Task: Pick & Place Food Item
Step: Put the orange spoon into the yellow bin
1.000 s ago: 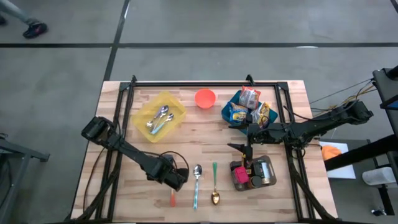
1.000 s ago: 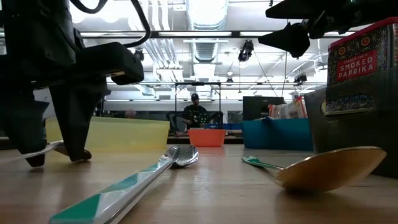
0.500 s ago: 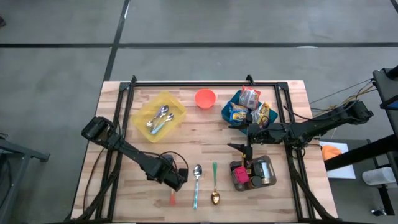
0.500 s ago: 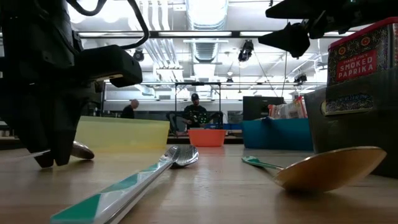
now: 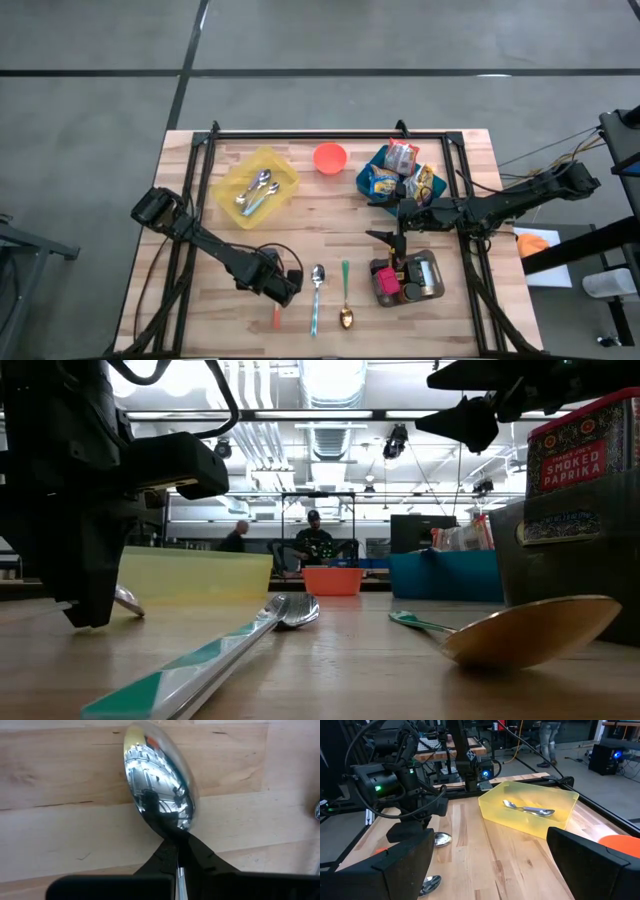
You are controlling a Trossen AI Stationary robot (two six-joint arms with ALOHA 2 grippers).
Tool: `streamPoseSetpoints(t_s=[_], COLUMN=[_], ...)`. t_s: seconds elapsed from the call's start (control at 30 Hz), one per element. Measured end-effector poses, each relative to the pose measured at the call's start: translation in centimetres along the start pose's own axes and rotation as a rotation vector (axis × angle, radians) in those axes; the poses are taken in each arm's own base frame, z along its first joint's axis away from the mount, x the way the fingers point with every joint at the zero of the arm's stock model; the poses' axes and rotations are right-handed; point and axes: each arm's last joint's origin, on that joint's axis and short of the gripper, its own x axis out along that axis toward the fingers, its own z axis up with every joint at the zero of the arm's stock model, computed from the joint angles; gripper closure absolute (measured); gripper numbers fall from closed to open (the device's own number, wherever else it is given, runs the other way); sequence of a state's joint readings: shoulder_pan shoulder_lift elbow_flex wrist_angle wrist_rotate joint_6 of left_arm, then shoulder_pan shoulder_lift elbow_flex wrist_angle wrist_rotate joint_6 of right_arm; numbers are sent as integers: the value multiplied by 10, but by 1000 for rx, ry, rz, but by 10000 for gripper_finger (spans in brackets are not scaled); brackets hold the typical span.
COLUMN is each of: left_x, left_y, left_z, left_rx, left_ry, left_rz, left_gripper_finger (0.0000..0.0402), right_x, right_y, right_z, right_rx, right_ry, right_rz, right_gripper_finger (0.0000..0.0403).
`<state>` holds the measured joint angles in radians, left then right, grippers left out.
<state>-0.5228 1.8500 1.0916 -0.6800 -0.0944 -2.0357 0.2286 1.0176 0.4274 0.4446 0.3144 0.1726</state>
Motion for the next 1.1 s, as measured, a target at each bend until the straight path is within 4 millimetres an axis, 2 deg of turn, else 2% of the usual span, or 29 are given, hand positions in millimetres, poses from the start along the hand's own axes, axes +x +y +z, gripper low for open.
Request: streamPoseSetpoints(t_s=[0.37,0.93,1.1], left_x=[-7,-59,-84], left_y=[1,16,22], left_z=[2,21,33], left_rx=[10,18,55], left_ry=[8,-128,-229], left_rz=[5,-63,-142], left_gripper_finger=[400,401,401], right_x=[0,0,0], right_y=[0,0,0], right_z=[0,0,0], right_rx=[0,0,0], right_ry=[0,0,0], right_rz=[0,0,0], right_gripper_finger=[22,22,22])
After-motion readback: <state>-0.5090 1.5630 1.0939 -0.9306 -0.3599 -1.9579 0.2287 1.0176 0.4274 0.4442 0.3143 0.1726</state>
